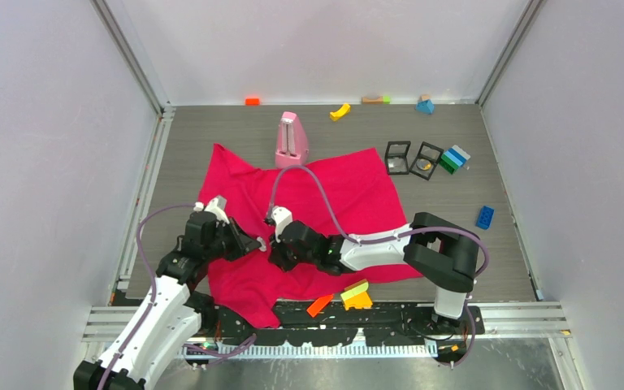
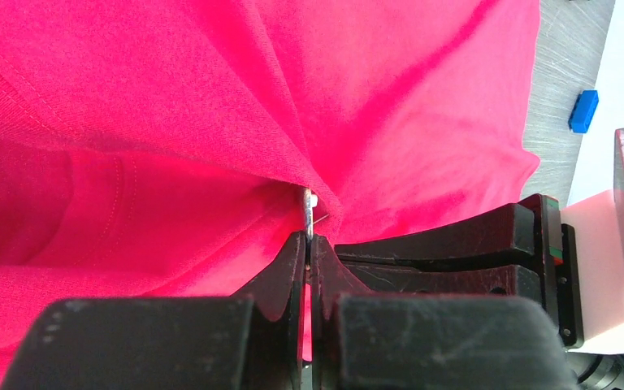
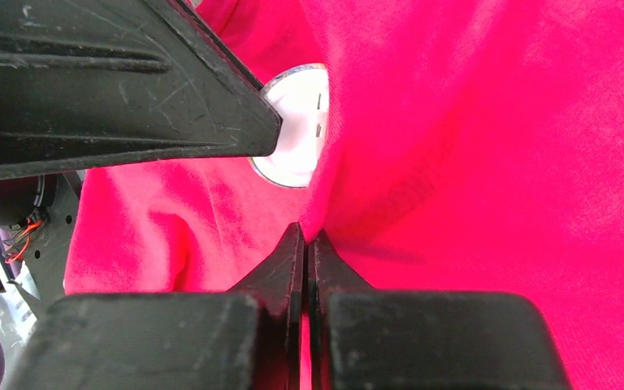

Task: Pin the brooch onto the clothing

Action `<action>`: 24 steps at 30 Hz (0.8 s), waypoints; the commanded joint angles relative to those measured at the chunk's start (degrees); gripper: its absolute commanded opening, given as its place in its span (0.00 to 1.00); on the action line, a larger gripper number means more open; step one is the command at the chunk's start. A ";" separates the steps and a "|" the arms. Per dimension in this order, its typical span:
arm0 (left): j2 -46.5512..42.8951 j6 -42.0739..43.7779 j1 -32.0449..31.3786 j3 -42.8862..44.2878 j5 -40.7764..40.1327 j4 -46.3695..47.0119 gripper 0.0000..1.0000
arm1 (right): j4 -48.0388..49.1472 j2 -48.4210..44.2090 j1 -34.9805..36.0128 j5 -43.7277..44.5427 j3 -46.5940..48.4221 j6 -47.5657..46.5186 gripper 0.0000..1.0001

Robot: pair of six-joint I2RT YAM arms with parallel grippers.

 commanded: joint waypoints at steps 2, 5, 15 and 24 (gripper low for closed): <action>-0.99 -1.09 0.54 0.34 1.10 4.60 0.00 | 2.42 0.83 0.27 -2.04 1.65 1.57 0.01; -0.96 -1.32 0.61 0.26 1.27 4.91 0.00 | 2.47 1.00 0.27 -3.67 1.59 1.78 0.01; -1.15 -1.72 0.80 -0.10 1.79 5.44 0.00 | 2.55 1.57 0.27 -6.09 2.07 2.05 0.01; -1.02 -2.24 0.89 -0.51 2.29 6.26 0.00 | 2.56 2.49 0.42 -7.42 2.70 2.29 0.01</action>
